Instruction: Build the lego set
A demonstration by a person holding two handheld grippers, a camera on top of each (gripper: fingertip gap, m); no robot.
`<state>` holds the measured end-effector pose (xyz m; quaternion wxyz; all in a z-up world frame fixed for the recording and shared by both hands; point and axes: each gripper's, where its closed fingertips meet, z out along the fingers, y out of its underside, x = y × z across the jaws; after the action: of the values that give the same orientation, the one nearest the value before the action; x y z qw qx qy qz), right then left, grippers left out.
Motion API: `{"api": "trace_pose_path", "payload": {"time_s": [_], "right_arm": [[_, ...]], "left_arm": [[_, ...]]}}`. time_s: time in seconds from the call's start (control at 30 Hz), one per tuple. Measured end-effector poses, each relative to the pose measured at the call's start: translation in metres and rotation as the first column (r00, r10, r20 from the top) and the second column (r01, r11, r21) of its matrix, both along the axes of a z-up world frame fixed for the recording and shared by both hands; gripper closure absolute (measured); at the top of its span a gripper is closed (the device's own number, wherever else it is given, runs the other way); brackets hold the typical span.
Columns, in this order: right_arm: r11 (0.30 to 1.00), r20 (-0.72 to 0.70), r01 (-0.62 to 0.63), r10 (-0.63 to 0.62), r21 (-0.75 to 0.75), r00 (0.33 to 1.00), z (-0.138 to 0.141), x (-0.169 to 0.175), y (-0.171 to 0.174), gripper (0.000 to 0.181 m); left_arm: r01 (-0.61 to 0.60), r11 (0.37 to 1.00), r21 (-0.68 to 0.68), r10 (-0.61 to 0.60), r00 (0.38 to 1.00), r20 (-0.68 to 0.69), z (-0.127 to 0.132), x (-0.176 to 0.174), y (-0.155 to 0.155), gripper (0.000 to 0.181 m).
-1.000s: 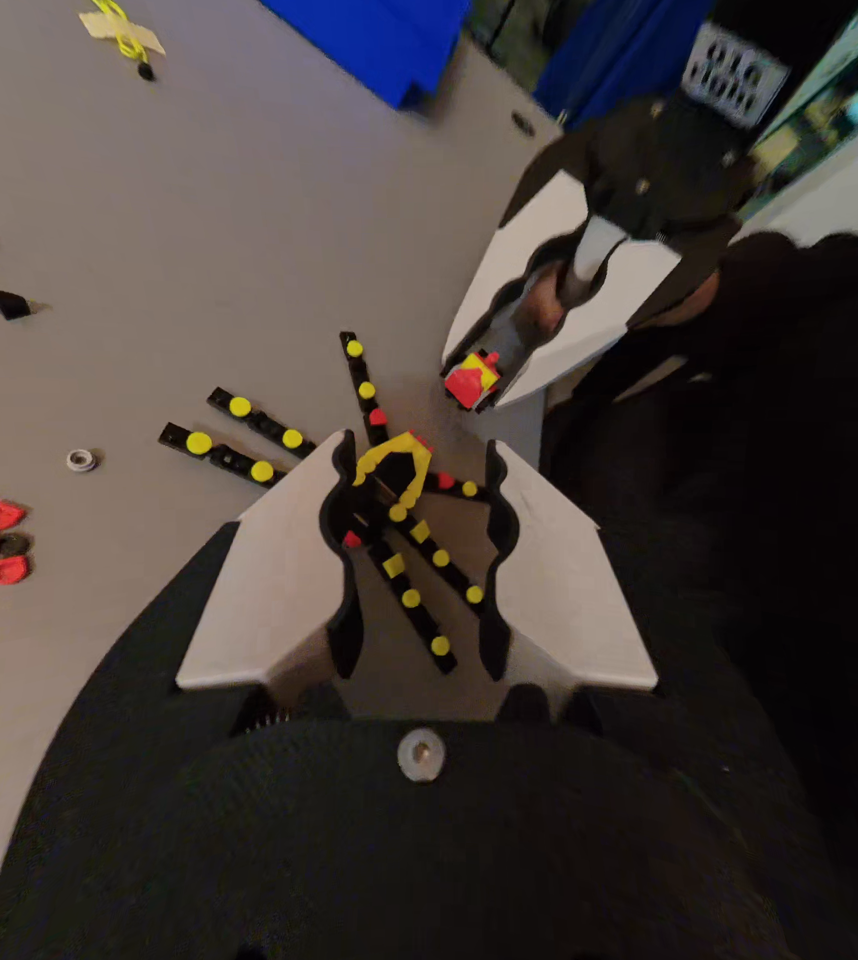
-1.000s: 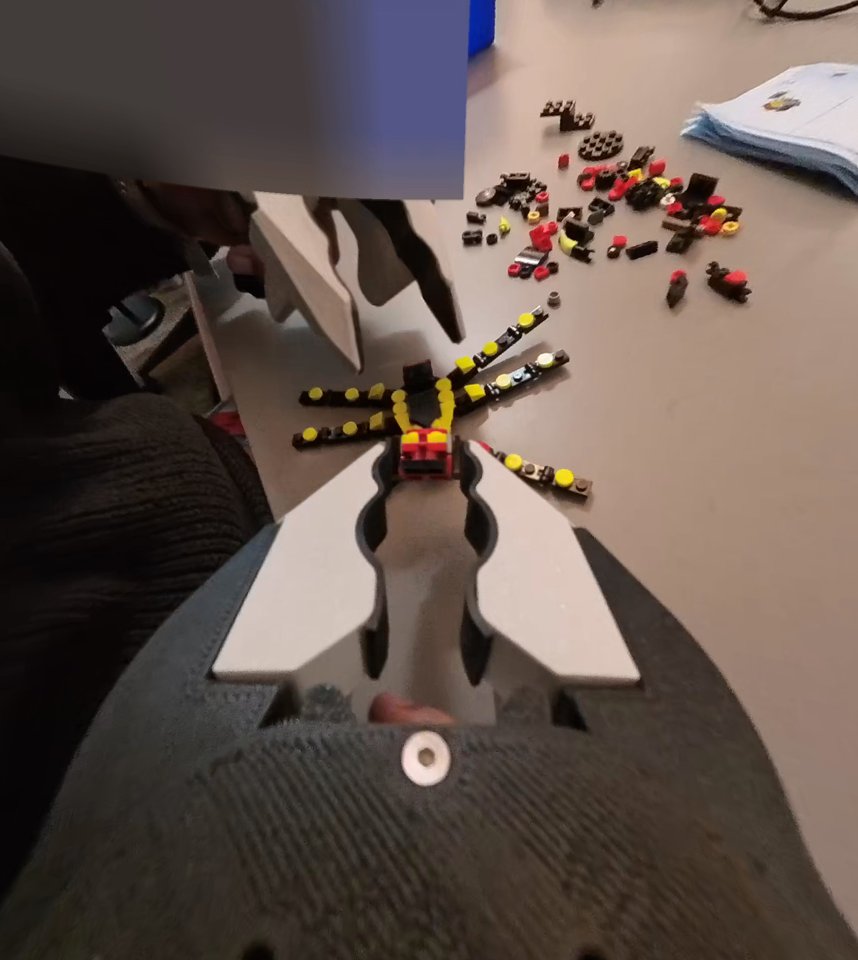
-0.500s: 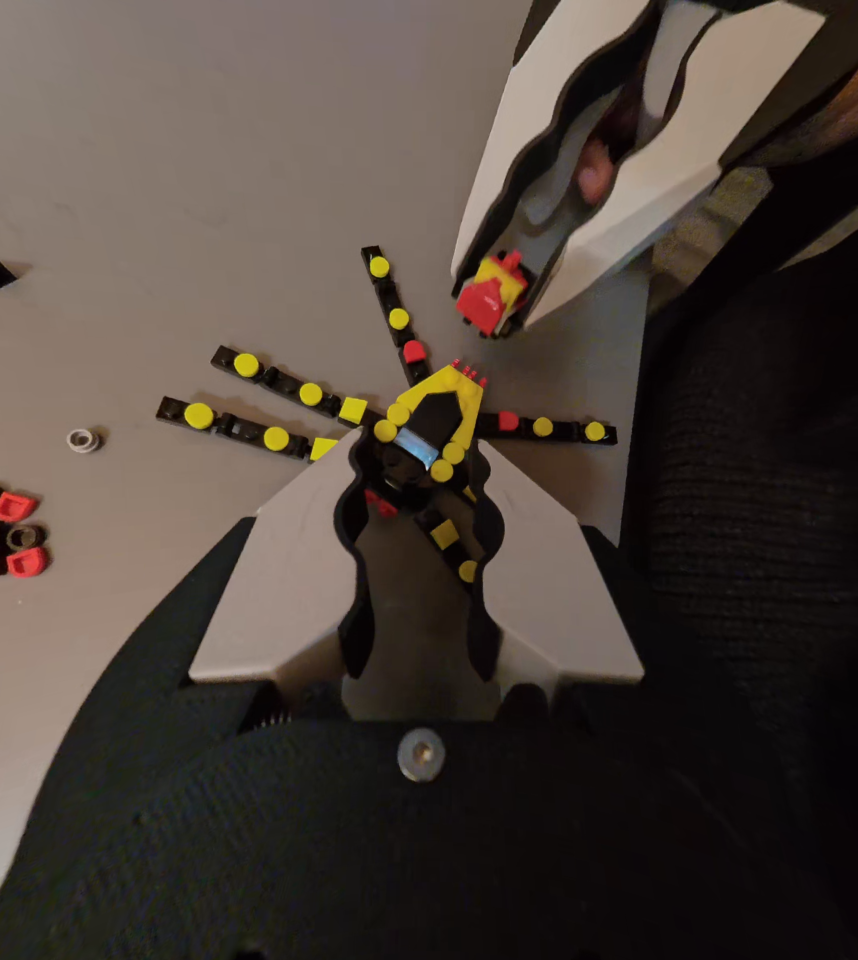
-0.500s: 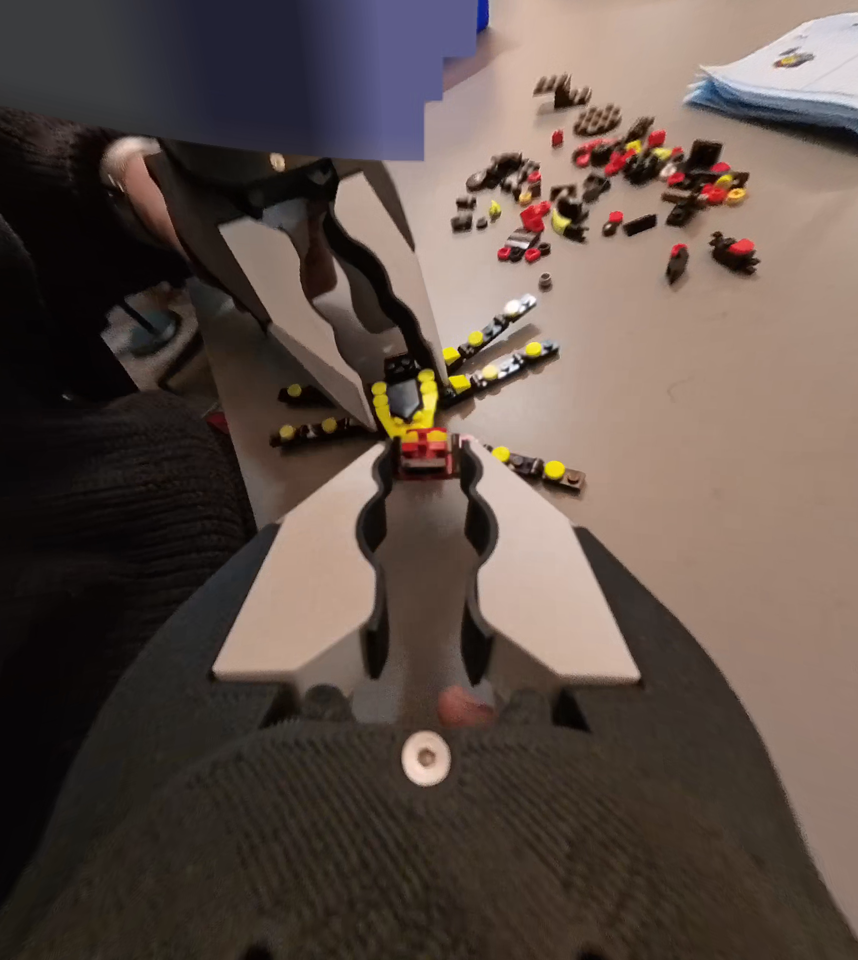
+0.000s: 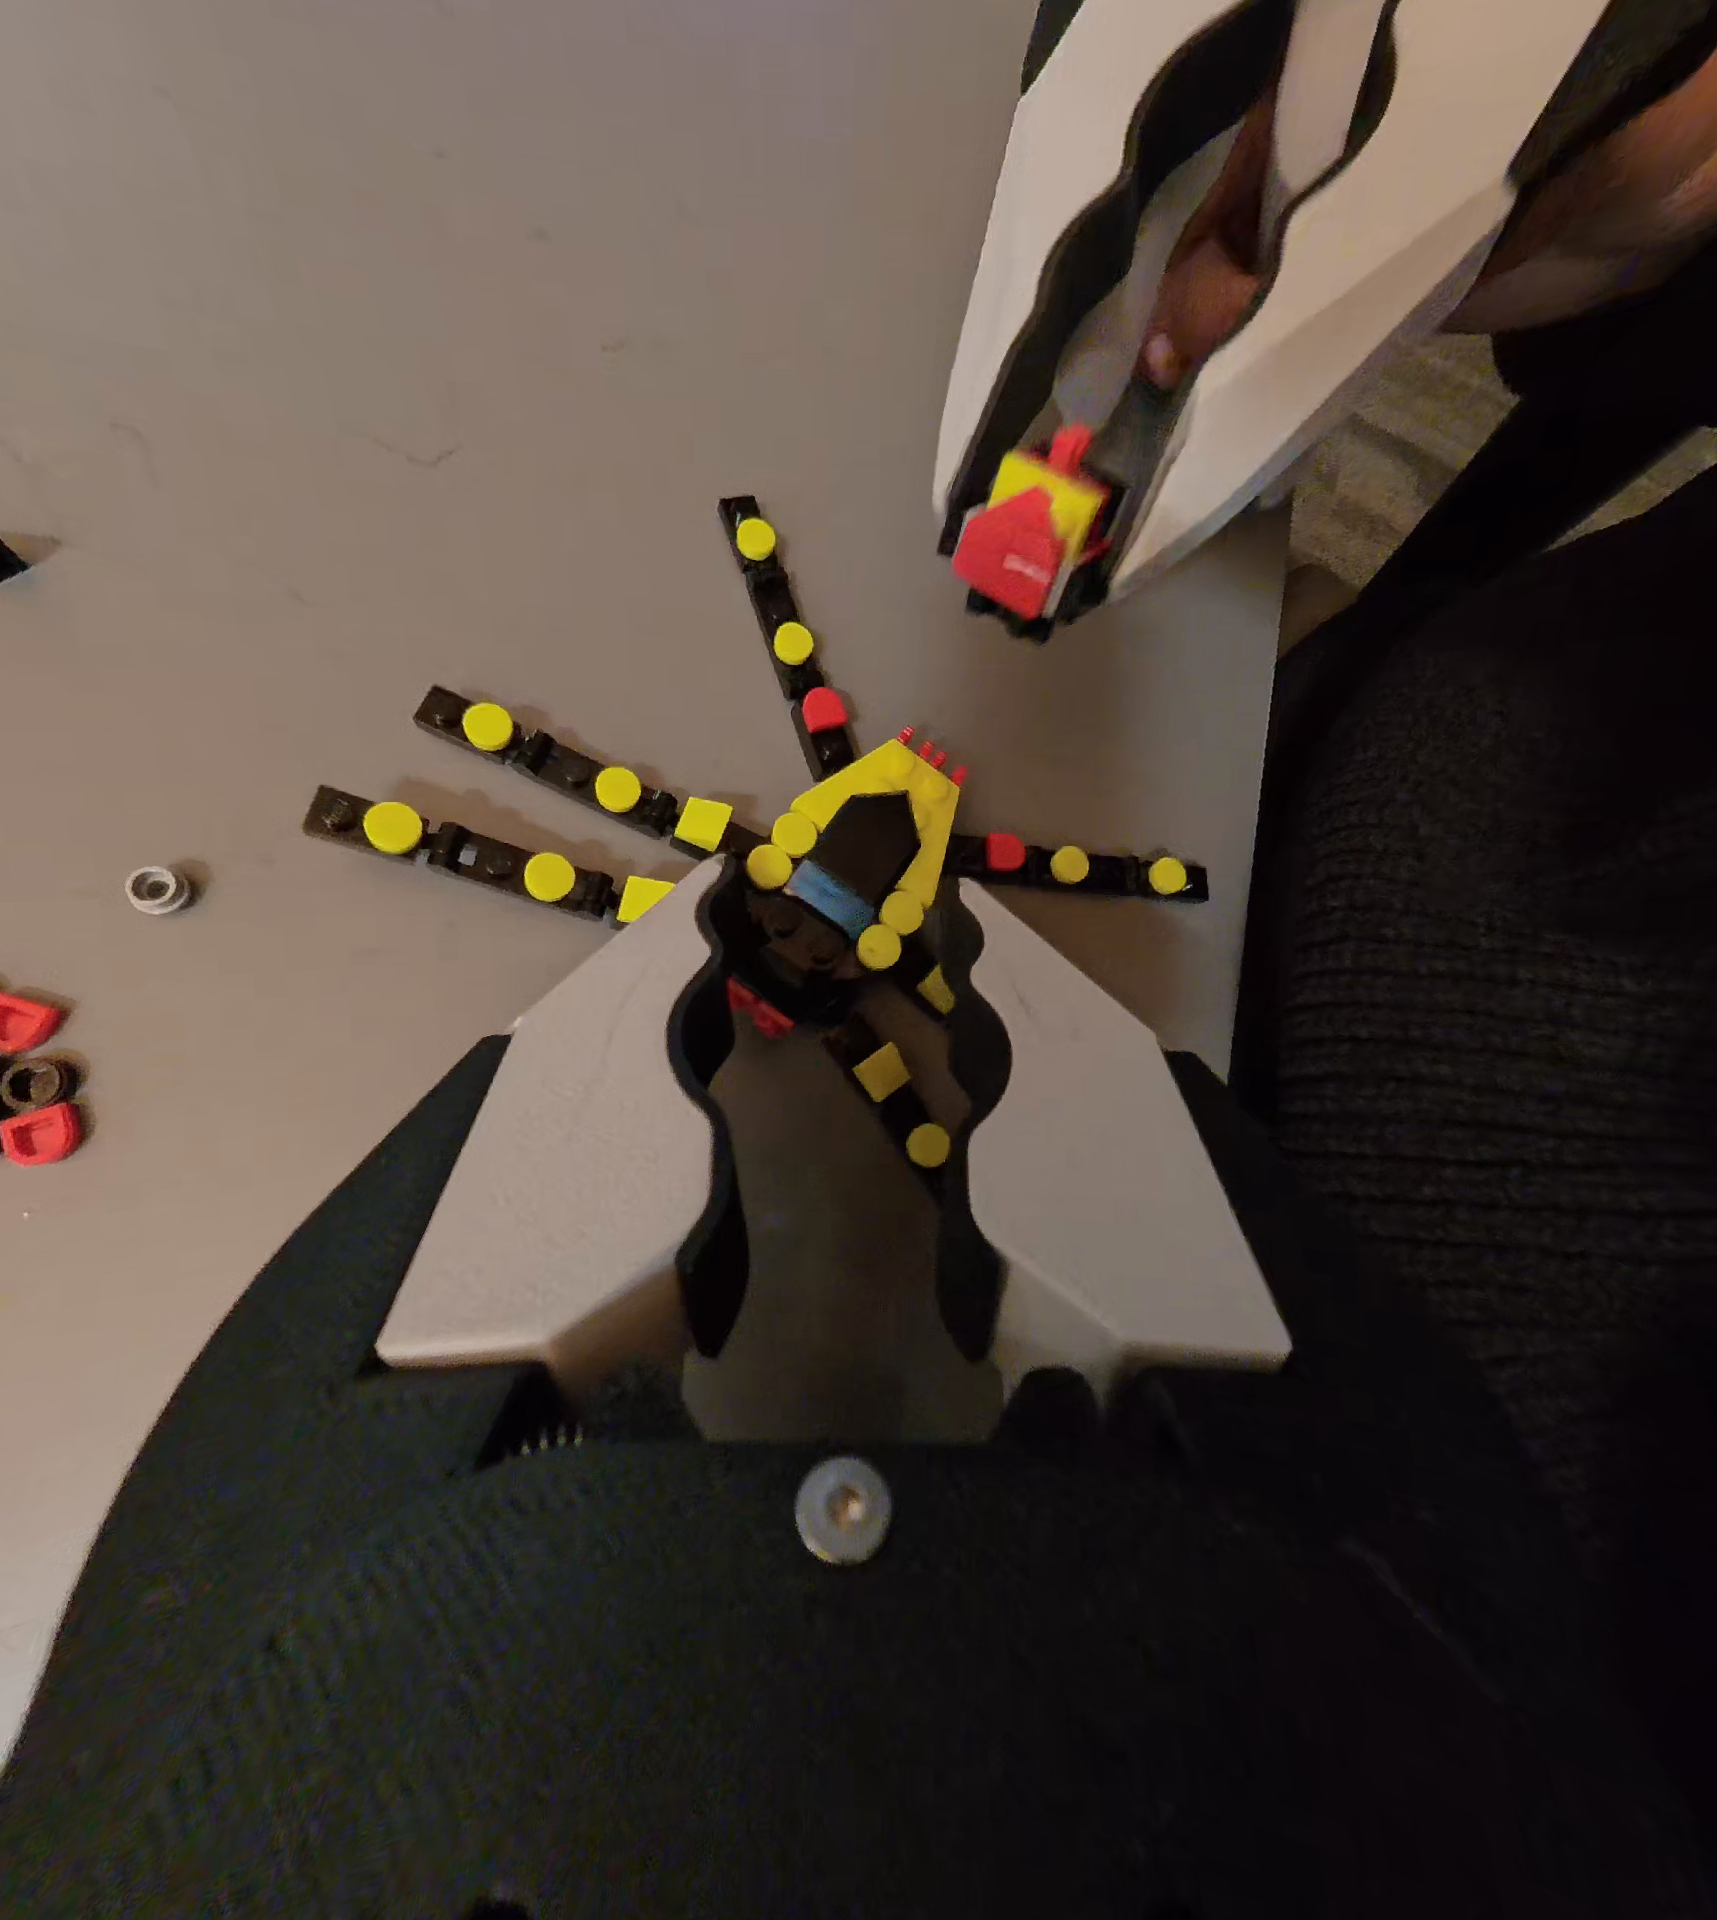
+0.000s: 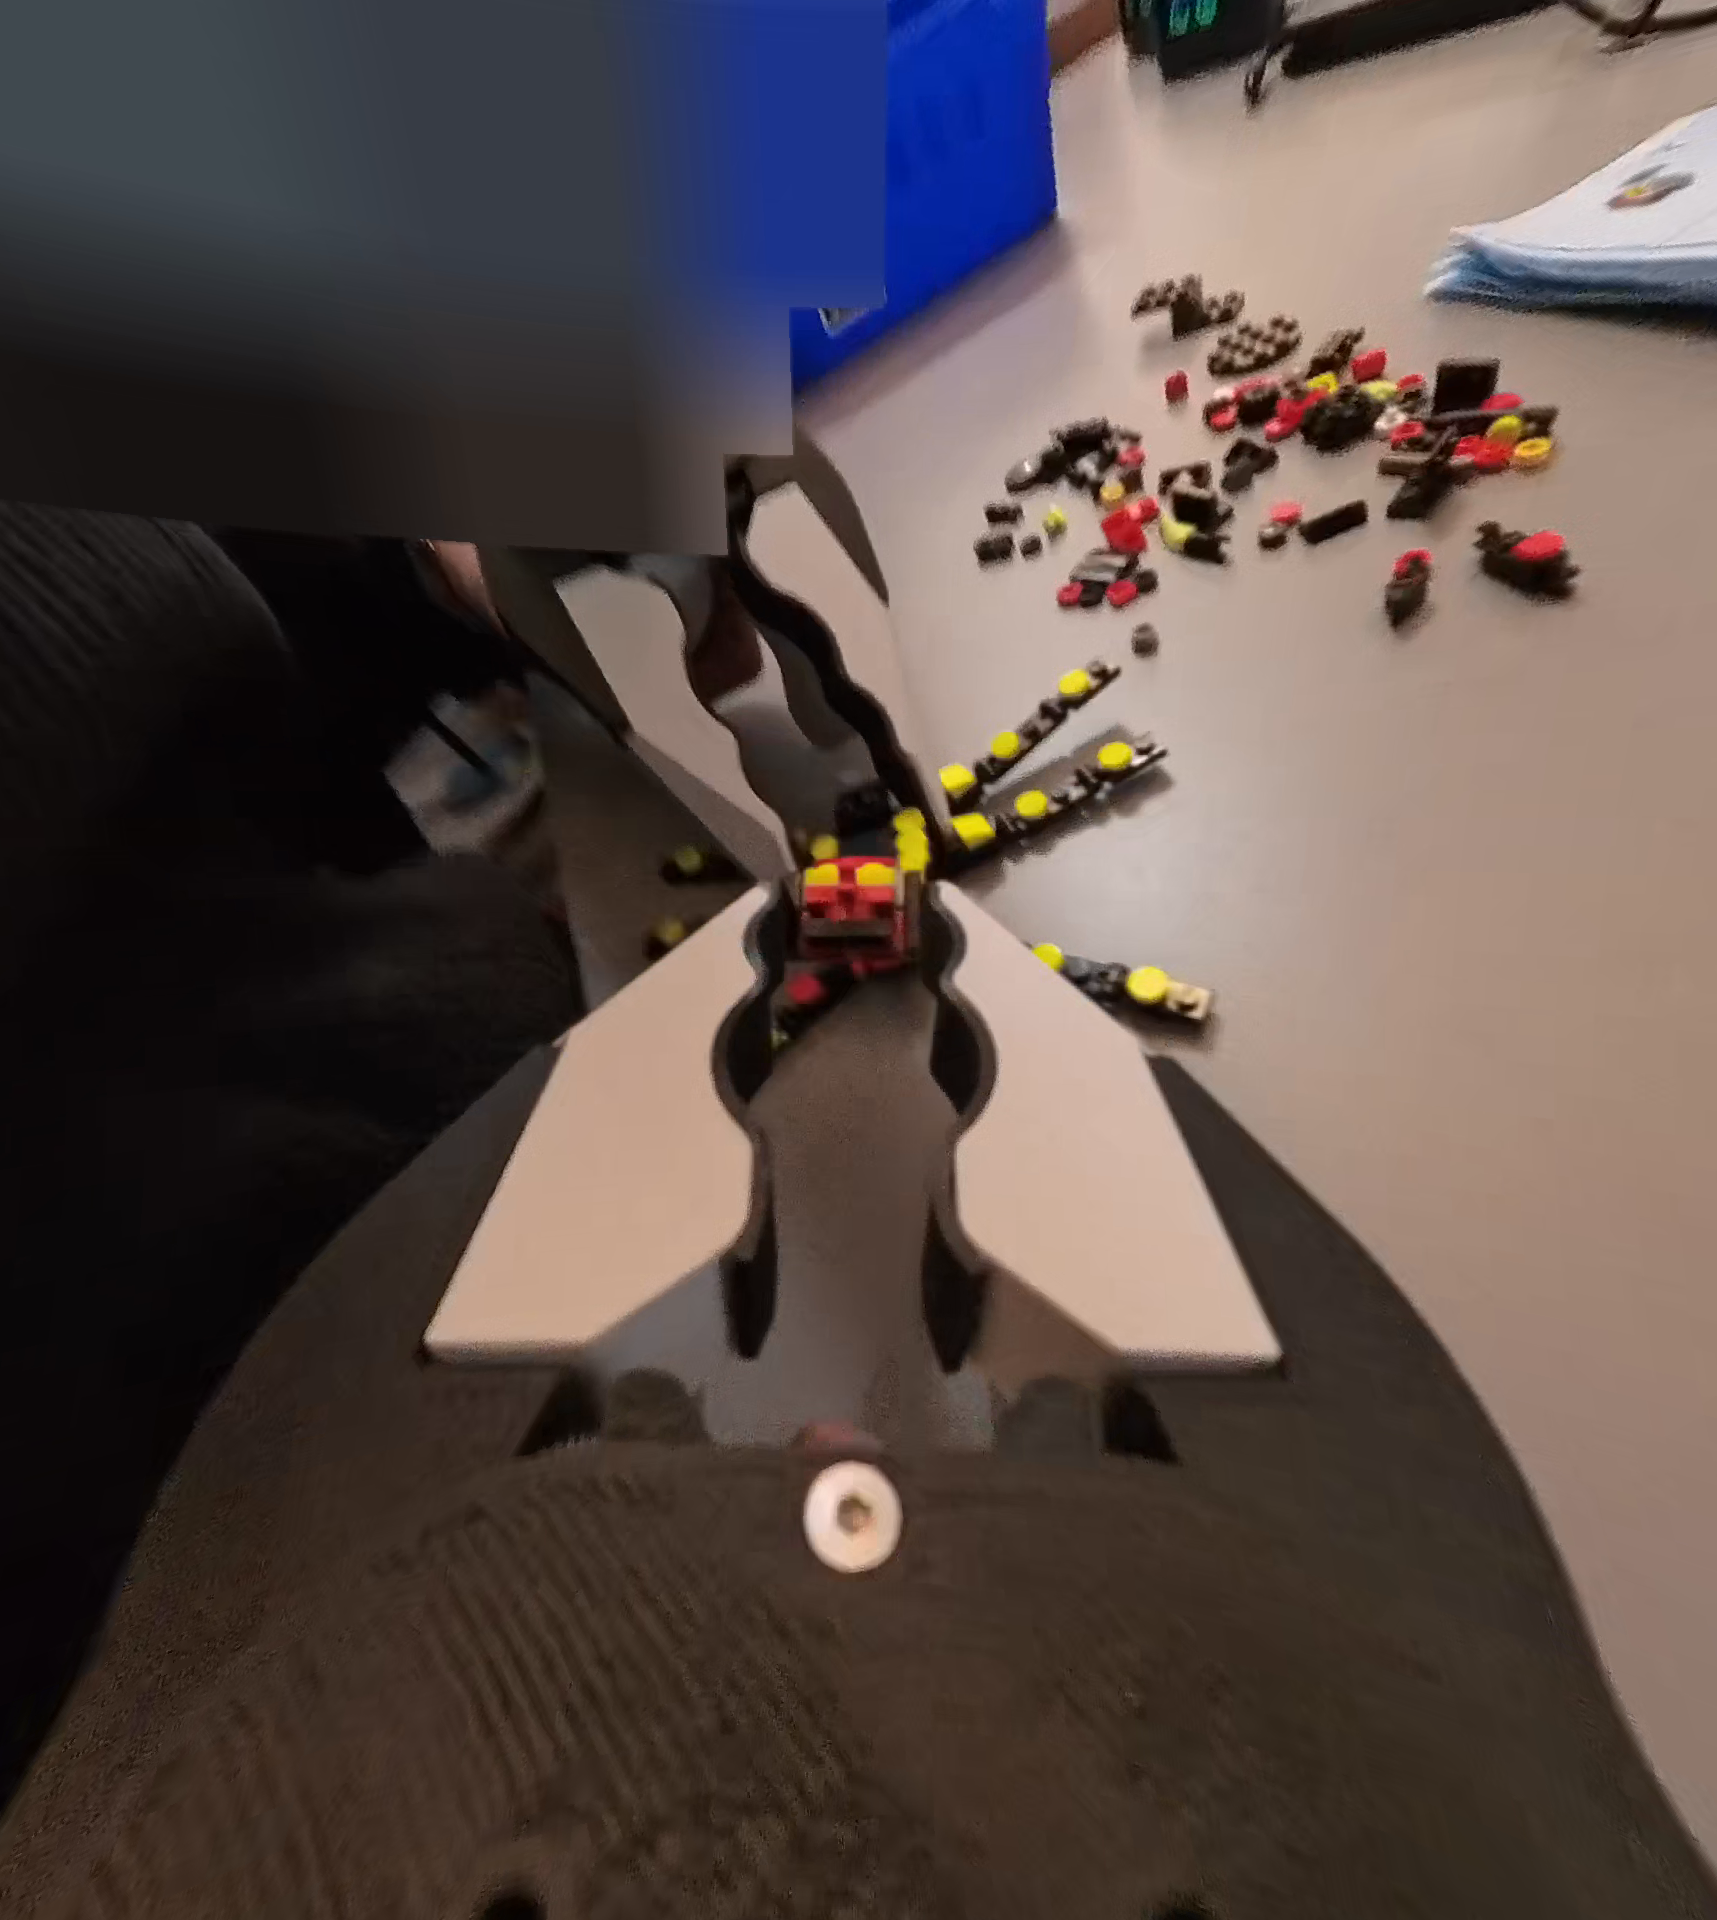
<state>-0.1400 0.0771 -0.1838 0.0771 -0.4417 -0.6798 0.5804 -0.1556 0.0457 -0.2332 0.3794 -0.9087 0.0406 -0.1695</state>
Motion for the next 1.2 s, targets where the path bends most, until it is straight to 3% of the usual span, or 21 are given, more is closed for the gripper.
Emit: {"api": "trace_pose_path", "payload": {"time_s": [0.13,0.27,1.2], "right_arm": [[0.956,-0.054,-0.033,0.051,0.291,0.997,-0.019,0.004,-0.003,0.158],[0.915,-0.101,-0.041,0.089,0.402,0.991,-0.024,0.005,-0.011,0.158],[0.936,-0.040,-0.086,0.106,0.341,0.994,-0.029,0.000,-0.014,0.157]], "left_arm": [[-0.004,1.000,-0.002,0.004,1.000,-0.006,-0.001,0.000,0.001,0.146],[-0.001,1.000,-0.007,0.001,1.000,-0.020,-0.002,0.000,0.001,0.146],[-0.027,0.999,-0.029,0.026,1.000,-0.005,-0.002,0.001,0.000,0.146]]}}
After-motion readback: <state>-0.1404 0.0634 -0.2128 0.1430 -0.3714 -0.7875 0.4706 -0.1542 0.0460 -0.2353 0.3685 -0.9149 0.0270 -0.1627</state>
